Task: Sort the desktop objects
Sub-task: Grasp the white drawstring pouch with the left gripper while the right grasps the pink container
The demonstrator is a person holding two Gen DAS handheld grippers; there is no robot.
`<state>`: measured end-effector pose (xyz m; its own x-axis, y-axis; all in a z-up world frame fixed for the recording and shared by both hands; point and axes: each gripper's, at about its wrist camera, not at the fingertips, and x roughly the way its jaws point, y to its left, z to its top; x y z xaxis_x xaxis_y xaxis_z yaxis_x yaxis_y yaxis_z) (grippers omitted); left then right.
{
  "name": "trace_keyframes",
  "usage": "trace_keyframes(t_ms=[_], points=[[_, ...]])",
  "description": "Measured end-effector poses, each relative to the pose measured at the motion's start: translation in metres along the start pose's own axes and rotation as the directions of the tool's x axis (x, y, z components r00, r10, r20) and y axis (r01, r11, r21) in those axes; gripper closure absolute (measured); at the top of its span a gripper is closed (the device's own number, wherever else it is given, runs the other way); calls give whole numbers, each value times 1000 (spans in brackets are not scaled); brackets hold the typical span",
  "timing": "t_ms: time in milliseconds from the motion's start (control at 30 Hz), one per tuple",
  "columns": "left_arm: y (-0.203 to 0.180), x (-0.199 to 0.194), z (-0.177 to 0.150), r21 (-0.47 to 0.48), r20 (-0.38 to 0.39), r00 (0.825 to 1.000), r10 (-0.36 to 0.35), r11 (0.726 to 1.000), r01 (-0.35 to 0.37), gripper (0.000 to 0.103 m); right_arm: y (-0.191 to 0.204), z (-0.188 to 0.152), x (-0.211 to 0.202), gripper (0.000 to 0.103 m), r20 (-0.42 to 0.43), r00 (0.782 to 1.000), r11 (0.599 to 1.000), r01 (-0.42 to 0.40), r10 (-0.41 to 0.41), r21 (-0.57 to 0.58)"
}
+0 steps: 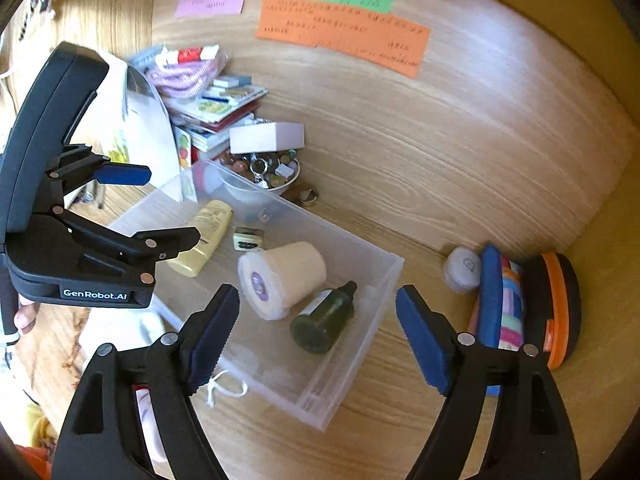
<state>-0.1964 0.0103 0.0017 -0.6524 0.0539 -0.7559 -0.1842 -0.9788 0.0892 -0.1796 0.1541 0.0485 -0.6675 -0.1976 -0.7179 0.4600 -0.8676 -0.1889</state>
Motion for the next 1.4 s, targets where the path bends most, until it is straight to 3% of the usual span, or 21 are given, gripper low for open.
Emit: trace_keyframes(t_ms=[633, 833, 1200, 1333, 1400], points=[[21, -100, -63, -99, 158, 987, 2, 995, 14, 5, 41, -54, -75, 20, 147, 986, 996, -83, 77, 36], [23, -94, -91, -111, 130, 992, -7, 994, 21, 5, 65, -83, -62, 20, 119, 988, 994, -106, 103, 19], [35, -48, -128, -201, 5, 998, -63, 978, 62, 5, 86, -116, -19, 20, 16, 979, 977, -206, 205, 58], [33, -36, -135, -218, -25, 995, -96, 972, 89, 5, 91, -120, -2, 23, -22, 968, 966, -248, 250, 73], [31, -31, -136, -215, -35, 993, -113, 971, 103, 5, 94, -120, 4, 31, -39, 967, 966, -250, 253, 68]])
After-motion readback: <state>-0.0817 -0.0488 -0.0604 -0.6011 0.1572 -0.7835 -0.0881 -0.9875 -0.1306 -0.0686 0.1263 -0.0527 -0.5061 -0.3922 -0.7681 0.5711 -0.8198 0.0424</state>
